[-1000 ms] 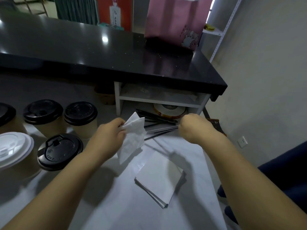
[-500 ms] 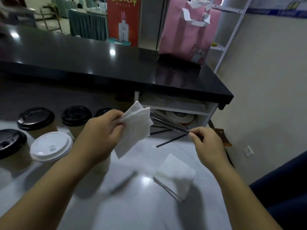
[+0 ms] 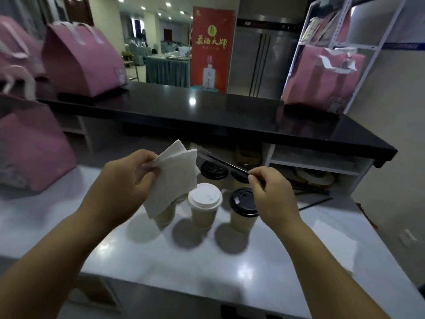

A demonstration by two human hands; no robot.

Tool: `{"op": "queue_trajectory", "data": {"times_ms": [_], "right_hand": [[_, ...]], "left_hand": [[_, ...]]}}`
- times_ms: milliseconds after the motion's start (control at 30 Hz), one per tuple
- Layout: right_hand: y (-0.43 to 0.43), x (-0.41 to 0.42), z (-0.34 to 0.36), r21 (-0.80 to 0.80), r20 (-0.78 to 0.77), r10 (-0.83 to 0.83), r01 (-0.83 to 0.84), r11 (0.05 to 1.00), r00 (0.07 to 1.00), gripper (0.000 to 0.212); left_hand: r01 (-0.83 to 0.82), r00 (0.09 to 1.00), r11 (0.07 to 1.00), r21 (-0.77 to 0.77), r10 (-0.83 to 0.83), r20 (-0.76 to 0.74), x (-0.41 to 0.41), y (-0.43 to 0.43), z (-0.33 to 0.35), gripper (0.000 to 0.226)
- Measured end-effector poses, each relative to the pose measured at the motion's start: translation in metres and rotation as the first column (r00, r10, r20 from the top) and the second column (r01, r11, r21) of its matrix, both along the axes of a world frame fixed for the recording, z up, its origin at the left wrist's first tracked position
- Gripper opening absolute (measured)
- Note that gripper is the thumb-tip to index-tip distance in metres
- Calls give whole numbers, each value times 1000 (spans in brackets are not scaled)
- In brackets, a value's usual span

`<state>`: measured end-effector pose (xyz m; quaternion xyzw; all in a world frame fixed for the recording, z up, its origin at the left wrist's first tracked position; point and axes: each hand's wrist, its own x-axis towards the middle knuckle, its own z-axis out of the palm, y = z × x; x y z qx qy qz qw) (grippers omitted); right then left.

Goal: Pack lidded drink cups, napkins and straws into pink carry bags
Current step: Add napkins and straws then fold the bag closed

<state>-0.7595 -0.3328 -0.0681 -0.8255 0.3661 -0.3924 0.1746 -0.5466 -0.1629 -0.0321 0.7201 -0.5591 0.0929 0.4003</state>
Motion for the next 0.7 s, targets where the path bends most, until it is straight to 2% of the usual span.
{"op": "queue_trajectory", "data": {"times_ms": [333,500,700], "right_hand": [[61,136,11,18,80,173,-175,984,982,21],[68,217,18,-73,98,223,-217,973,970,18],[70,330,37,-135,152,309,-290,948,939,10]], "left_hand": [[-176,983,981,-77,179,39,109,83,16,12],[-234,962,966,-111,247,116,175,103,29,9],[-311,931,931,-192,339,138,281,112,46,11]]}}
